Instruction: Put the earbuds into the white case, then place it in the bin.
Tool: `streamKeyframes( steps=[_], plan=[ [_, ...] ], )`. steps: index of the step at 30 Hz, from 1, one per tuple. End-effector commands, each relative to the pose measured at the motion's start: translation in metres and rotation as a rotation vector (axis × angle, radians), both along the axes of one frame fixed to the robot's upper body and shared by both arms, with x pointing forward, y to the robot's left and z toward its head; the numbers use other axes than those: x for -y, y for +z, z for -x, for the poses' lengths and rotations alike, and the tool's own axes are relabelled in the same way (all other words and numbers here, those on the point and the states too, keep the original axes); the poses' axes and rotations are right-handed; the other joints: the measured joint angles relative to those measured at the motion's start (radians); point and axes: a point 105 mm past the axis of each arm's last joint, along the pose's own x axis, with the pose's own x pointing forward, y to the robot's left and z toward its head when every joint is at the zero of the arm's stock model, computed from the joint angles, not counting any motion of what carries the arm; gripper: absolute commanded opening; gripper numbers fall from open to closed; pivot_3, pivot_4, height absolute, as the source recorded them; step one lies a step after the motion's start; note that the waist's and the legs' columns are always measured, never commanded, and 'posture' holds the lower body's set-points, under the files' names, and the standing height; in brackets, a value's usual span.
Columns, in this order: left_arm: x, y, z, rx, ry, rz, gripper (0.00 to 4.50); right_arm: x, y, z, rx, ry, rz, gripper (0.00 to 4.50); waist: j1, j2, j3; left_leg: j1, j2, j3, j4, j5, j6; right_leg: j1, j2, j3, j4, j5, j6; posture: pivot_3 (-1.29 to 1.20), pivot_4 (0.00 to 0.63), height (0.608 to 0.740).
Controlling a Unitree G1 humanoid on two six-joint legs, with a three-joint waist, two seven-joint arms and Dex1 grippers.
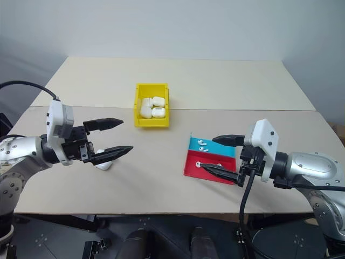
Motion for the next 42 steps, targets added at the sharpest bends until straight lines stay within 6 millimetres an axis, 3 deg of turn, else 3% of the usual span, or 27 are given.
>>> streamKeyframes(
  steps=[1,8,15,17,21,24,30,34,38,42],
  plan=[
    [0.001,0.008,0.005,0.051,-0.022,-0.006,4.5,-0.001,0.009,0.001,0.062,0.008,0.001,4.46,0.0,0.0,0.0,0.0,0.0,0.0,0.0,0.0,0.0,0.0,0.0,0.0,0.0,0.0,0.0,0.0,0.15,0.74],
    [-0.001,0.003,0.008,0.034,-0.008,-0.091,4.5,-0.002,0.011,-0.005,0.069,-0.01,-0.02,4.46,-0.001,0.0,0.0,0.0,0.0,0.0,0.0,0.0,0.0,0.0,0.0,0.0,0.0,0.0,0.0,0.0,0.15,0.74],
    [-0.007,0.011,-0.002,0.164,0.179,-0.256,4.5,-0.005,0.018,-0.016,0.092,-0.016,-0.046,4.46,-0.001,0.0,0.0,0.0,0.0,0.0,0.0,0.0,0.0,0.0,0.0,0.001,0.0,0.0,0.0,0.0,0.15,0.74],
    [-0.012,0.006,-0.007,0.087,0.219,-0.312,4.5,-0.007,0.019,-0.016,0.091,-0.012,-0.048,4.46,0.001,0.0,0.0,0.001,0.0,0.0,0.0,0.0,0.0,0.0,0.0,0.001,0.0,0.0,0.0,0.0,0.15,0.74],
    [-0.032,-0.012,-0.006,-0.287,0.327,-0.479,4.5,-0.01,0.016,-0.01,0.078,0.002,-0.051,4.46,0.002,-0.002,0.001,0.0,0.0,0.0,0.0,0.0,0.0,0.0,0.0,0.0,0.0,0.0,0.0,0.0,0.15,0.74],
    [-0.035,-0.012,-0.007,-0.407,0.385,-0.526,4.5,-0.011,0.013,-0.01,0.075,-0.009,-0.064,4.46,0.001,-0.002,0.001,0.0,0.0,0.0,-0.001,0.0,0.0,-0.001,0.0,0.001,0.0,-0.001,0.001,0.0,0.15,0.74],
    [-0.045,-0.004,-0.027,-0.482,0.524,-0.571,4.5,-0.019,0.008,-0.006,0.069,-0.013,-0.092,4.46,0.0,-0.003,0.001,0.0,0.0,0.0,0.0,0.0,0.0,-0.001,0.001,0.001,0.001,-0.001,0.001,0.0,0.15,0.74],
    [-0.064,-0.003,-0.032,-0.589,0.595,-0.615,4.5,-0.024,0.004,-0.002,0.062,-0.02,-0.123,4.46,-0.005,-0.003,0.002,-0.001,0.0,0.0,-0.001,0.0,0.0,-0.002,0.001,0.001,0.001,-0.001,0.0,0.0,0.15,0.74],
    [-0.075,-0.011,-0.025,-0.623,0.625,-0.753,4.5,-0.028,-0.001,-0.001,0.06,-0.028,-0.145,4.46,-0.002,-0.003,0.002,-0.001,0.0,0.0,-0.001,0.0,0.0,-0.003,0.001,0.001,0.002,-0.001,0.0,0.0,0.15,0.74],
    [-0.076,-0.02,-0.035,-0.702,0.639,-0.792,4.5,-0.034,-0.004,0.001,0.061,-0.03,-0.161,4.46,0.012,-0.003,0.002,-0.001,0.0,0.0,0.0,0.0,0.0,-0.002,0.001,0.0,0.002,-0.001,0.0,0.0,0.15,0.74]
  ],
)
